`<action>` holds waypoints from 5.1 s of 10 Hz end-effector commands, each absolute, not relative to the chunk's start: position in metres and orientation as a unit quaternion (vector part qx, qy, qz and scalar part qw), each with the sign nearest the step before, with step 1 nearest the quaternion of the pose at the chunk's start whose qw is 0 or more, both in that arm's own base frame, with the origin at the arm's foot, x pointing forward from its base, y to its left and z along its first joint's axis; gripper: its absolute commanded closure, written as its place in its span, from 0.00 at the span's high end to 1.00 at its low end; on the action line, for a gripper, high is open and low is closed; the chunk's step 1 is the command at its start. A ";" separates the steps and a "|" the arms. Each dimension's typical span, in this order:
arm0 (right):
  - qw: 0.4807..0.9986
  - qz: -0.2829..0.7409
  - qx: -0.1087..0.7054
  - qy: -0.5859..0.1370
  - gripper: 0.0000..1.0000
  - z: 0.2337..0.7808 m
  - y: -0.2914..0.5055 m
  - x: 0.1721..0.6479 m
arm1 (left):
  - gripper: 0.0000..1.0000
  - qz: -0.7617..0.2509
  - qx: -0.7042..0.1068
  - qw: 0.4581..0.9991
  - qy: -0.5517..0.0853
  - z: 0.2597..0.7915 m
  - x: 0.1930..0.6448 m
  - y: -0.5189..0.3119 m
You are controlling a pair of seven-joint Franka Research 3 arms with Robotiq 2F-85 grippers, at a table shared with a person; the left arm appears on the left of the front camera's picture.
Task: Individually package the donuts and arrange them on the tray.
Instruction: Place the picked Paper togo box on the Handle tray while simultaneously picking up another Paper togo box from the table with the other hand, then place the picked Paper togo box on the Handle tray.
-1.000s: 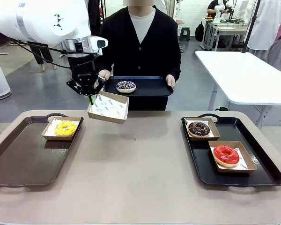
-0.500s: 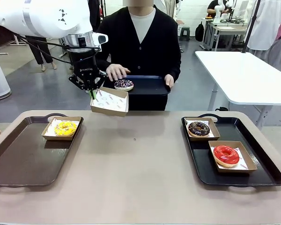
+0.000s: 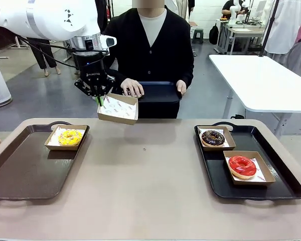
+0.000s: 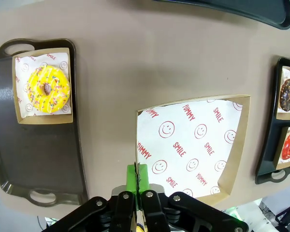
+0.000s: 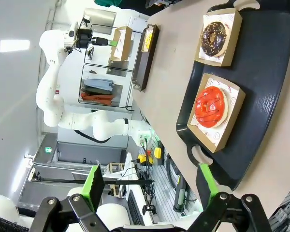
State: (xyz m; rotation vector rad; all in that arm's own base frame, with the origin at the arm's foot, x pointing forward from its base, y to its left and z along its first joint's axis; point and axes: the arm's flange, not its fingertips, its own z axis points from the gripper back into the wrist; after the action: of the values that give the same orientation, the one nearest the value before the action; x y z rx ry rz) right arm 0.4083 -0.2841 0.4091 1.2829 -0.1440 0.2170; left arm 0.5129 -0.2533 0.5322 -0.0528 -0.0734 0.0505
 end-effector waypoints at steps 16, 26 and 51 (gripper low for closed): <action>0.795 0.096 0.596 -0.064 1.00 0.410 -0.284 0.409 | 0.00 0.026 -0.027 0.999 -0.038 0.532 0.512 -0.252; 0.795 0.096 0.596 -0.064 1.00 0.410 -0.284 0.409 | 0.00 0.026 -0.027 0.999 -0.038 0.532 0.512 -0.252; 0.795 0.096 0.596 -0.064 1.00 0.410 -0.284 0.409 | 0.01 0.027 0.018 0.999 0.023 0.414 0.427 -0.006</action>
State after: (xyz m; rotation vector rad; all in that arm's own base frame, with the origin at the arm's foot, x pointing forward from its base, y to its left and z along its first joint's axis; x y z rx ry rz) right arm 0.4081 -0.2844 0.4085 1.2839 -0.1438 0.2158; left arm 0.4285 -0.0068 0.4112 0.0339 0.0519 0.0531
